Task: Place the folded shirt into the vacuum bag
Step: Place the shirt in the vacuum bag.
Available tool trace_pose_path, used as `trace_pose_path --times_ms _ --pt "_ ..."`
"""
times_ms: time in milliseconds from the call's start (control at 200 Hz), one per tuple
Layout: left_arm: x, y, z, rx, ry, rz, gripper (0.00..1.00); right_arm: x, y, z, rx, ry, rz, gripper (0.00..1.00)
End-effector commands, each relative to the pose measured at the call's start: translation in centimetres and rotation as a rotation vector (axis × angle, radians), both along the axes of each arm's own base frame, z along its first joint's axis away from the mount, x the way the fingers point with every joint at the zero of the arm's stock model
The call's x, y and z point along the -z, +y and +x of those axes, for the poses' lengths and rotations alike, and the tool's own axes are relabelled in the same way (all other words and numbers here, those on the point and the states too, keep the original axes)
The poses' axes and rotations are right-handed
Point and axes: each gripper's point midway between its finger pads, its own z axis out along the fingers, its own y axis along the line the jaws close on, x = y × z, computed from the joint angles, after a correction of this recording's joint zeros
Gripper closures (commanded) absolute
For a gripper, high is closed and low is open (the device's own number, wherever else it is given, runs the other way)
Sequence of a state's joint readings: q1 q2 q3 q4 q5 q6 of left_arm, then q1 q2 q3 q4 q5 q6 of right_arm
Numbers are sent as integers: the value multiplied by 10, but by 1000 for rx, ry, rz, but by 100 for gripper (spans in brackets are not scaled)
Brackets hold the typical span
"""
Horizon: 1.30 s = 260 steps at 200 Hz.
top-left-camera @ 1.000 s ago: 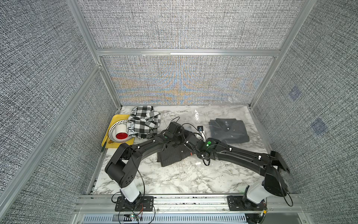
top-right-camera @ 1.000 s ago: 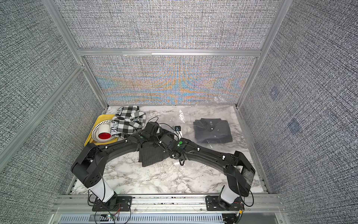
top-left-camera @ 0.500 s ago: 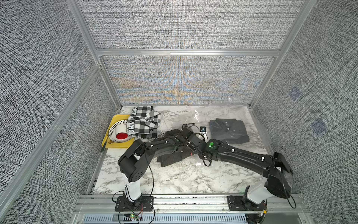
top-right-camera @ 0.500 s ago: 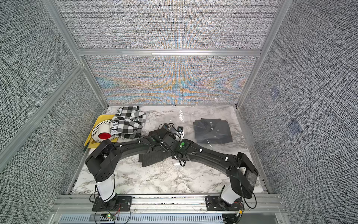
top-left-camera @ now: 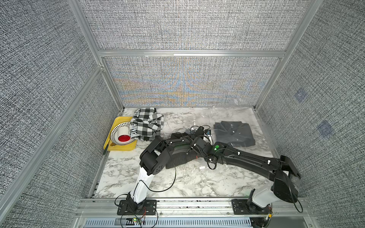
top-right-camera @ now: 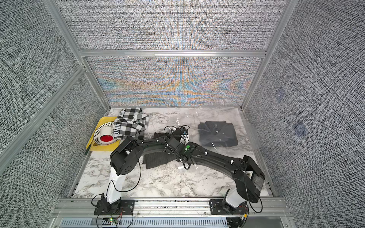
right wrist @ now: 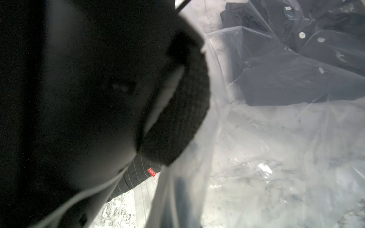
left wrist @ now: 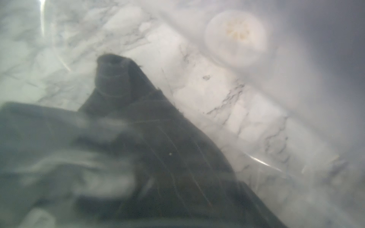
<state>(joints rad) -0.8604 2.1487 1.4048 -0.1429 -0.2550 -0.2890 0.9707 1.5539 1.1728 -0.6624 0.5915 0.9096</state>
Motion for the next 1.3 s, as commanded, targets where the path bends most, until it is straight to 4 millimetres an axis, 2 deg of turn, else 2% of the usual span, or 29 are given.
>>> trace_pose_path --times_ms 0,55,155,220,260,280,300,350,490,651,841,931,1056,1296 --pt "22 22 -13 -23 63 87 40 -1 6 0 -15 -2 18 100" --pt "21 25 -13 -36 66 79 57 1 5 0 -15 1 14 100" --pt "5 31 -13 -63 57 44 78 4 4 0 -11 5 7 100" --pt "-11 34 -13 -76 51 0 85 4 4 0 -10 4 5 100" --pt "-24 35 -14 -81 46 -31 93 5 3 0 -9 5 0 100" --pt "-23 37 -14 -86 53 -36 95 5 3 0 -8 5 -2 100" --pt "-39 37 -14 -87 38 -68 96 5 3 0 -7 5 -2 100" --pt "-54 38 -15 -86 42 -123 100 6 3 0 -7 5 -5 100" --pt "-92 32 -23 -75 100 -353 100 7 5 3 -11 4 -3 100" --pt "-117 20 -30 -59 202 -584 100 7 16 4 -39 5 25 100" --pt "-147 17 -13 -101 310 -908 100 0 28 3 -71 -10 45 100" --pt "-151 15 -4 -136 372 -1026 100 -3 31 2 -78 -16 44 100" --pt "-153 1 8 -124 434 -1149 100 -6 39 2 -95 -18 44 100" --pt "-124 -7 24 -174 450 -1112 100 -12 53 -5 -142 -37 -1 100"
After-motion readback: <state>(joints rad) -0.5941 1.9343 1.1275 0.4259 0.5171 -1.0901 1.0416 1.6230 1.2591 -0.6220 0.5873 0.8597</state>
